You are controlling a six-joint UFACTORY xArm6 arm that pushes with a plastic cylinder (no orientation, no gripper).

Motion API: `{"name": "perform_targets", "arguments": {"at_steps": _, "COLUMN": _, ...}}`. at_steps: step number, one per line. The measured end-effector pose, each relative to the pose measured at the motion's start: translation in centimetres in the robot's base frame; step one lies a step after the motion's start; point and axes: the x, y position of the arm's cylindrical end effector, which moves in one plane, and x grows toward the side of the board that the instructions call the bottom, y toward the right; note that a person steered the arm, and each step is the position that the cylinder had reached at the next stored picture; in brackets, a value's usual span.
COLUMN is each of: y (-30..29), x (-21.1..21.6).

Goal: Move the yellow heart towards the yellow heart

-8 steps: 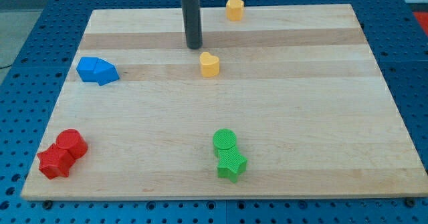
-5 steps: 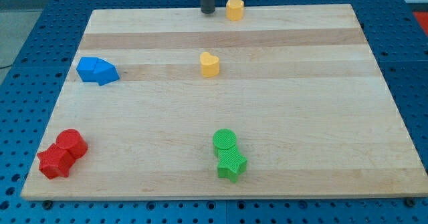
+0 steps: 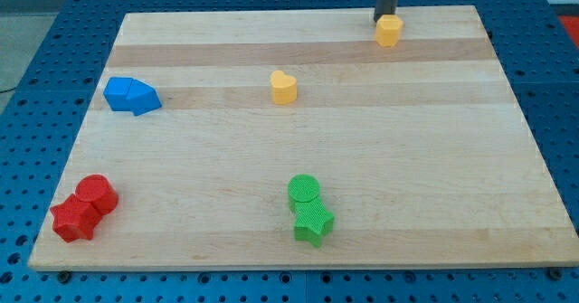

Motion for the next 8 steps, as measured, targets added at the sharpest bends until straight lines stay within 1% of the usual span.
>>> {"name": "perform_targets", "arguments": {"at_steps": 1, "y": 1.9, "x": 2.4}}
{"name": "perform_targets", "arguments": {"at_steps": 3, "y": 3.9, "x": 7.7}}
{"name": "perform_targets", "arguments": {"at_steps": 4, "y": 3.1, "x": 7.8}}
{"name": "perform_targets", "arguments": {"at_steps": 5, "y": 2.8, "x": 4.6}}
{"name": "perform_targets", "arguments": {"at_steps": 6, "y": 2.0, "x": 3.8}}
{"name": "perform_targets", "arguments": {"at_steps": 8, "y": -0.4, "x": 7.4}}
